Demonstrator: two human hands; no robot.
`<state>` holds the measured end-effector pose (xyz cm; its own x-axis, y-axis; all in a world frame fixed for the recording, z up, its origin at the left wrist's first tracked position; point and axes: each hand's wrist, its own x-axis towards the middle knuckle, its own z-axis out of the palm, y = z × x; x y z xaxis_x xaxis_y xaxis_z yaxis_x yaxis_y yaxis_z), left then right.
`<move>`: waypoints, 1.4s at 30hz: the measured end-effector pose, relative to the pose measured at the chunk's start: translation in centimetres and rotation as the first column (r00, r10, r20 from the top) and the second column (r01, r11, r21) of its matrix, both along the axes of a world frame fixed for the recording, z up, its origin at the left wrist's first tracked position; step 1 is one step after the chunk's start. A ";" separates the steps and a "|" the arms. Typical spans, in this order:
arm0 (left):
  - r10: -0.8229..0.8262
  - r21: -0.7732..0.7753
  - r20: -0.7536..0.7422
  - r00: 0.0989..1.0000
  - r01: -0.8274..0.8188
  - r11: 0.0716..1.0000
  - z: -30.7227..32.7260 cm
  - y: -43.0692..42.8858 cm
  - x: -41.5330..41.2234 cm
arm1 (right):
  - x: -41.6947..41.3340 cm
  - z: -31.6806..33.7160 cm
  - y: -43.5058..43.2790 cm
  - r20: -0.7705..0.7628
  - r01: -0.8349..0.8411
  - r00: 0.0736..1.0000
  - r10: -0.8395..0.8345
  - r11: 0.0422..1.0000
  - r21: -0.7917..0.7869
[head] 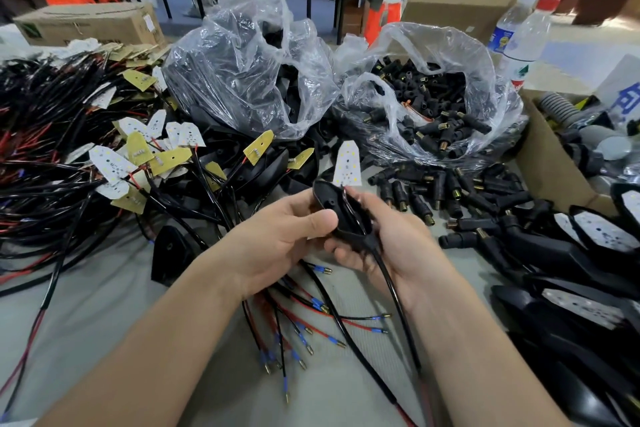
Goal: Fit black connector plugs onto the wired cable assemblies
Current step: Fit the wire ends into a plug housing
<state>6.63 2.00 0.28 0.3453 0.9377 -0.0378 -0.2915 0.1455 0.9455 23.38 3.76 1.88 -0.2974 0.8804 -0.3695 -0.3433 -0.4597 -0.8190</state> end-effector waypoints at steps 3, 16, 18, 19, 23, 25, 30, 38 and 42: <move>0.147 -0.015 -0.003 0.989 -0.147 0.989 0.1 0.3 0.0 | 1.1 -0.4 0.3 0.130 -0.057 0.990 0.045 0.994 0.090; 0.382 -0.120 0.174 0.908 -0.365 0.923 -0.2 0.9 0.2 | 2.2 -0.9 1.0 0.475 -0.064 0.855 -0.207 0.867 0.494; 0.341 -0.139 0.268 0.901 -0.314 0.939 -0.1 0.9 -0.1 | 2.0 -0.6 0.9 0.377 -0.059 0.917 -0.133 0.888 0.456; 0.319 -0.135 0.301 0.899 -0.291 0.947 -0.1 0.8 -0.3 | 2.0 -0.6 0.8 0.342 -0.064 0.935 -0.094 0.903 0.426; 0.312 -0.118 0.275 0.910 -0.290 0.950 -0.2 0.9 -0.7 | 1.8 -1.0 0.9 0.384 -0.058 0.918 -0.093 0.930 0.362; 0.369 -0.112 0.199 0.908 -0.353 0.929 -0.4 1.0 -0.6 | 1.7 -1.4 0.9 0.537 -0.084 0.827 -0.164 0.909 0.407; 0.416 -0.053 0.051 0.908 -0.413 0.909 -0.4 0.8 0.1 | 1.4 -1.8 0.7 0.637 -0.029 0.659 -0.400 0.833 0.553; 0.244 0.107 -0.106 0.964 -0.233 0.967 -0.4 0.2 0.8 | 0.5 -1.0 0.5 0.486 -0.021 0.755 -0.439 0.725 0.688; 0.206 0.153 -0.140 0.969 -0.184 0.971 -0.6 0.1 1.0 | 0.4 -1.1 1.0 0.438 0.028 0.780 -0.446 0.725 0.689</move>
<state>7.58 2.08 -0.27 0.1556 0.9861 0.0577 -0.1506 -0.0341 0.9880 23.76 4.75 0.82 0.0233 0.9647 0.2624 0.2313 0.2501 -0.9402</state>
